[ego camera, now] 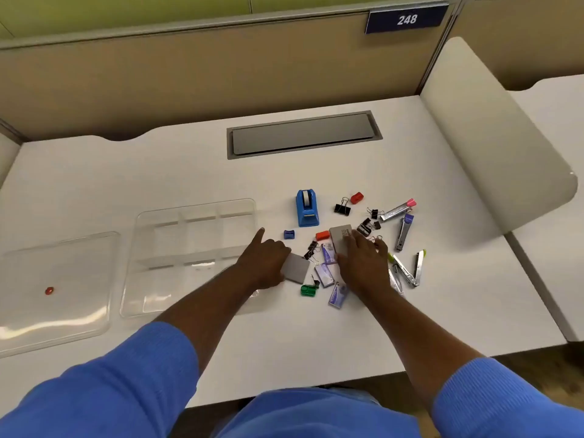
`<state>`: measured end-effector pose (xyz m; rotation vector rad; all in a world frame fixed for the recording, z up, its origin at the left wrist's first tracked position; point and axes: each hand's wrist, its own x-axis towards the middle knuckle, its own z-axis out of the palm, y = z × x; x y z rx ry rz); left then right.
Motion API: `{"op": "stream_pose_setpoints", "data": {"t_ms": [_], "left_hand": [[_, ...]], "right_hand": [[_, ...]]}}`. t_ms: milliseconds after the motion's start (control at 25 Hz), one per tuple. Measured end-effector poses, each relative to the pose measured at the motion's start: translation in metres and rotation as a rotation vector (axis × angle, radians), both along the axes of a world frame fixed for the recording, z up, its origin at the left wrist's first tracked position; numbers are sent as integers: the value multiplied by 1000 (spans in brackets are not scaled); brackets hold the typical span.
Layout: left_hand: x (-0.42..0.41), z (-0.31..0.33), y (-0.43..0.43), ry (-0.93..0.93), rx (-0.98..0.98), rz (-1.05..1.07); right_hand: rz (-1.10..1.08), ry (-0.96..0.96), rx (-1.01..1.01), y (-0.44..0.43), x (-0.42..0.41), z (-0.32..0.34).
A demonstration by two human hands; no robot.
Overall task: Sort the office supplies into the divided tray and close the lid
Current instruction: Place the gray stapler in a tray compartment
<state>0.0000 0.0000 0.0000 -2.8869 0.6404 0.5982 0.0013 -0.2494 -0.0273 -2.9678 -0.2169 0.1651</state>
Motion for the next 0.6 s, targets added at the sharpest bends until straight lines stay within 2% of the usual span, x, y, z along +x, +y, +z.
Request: {"op": "stream_pose_setpoints", "data": {"t_ms": [240, 480, 600], "left_hand": [[9, -1, -6, 19, -6, 42], [19, 6, -12, 16, -85, 120], [24, 12, -11, 60, -243, 250]], "right_hand": [[-49, 0, -3, 0, 12, -5], [-197, 13, 225, 5, 26, 4], [-276, -20, 322, 4, 30, 8]]}}
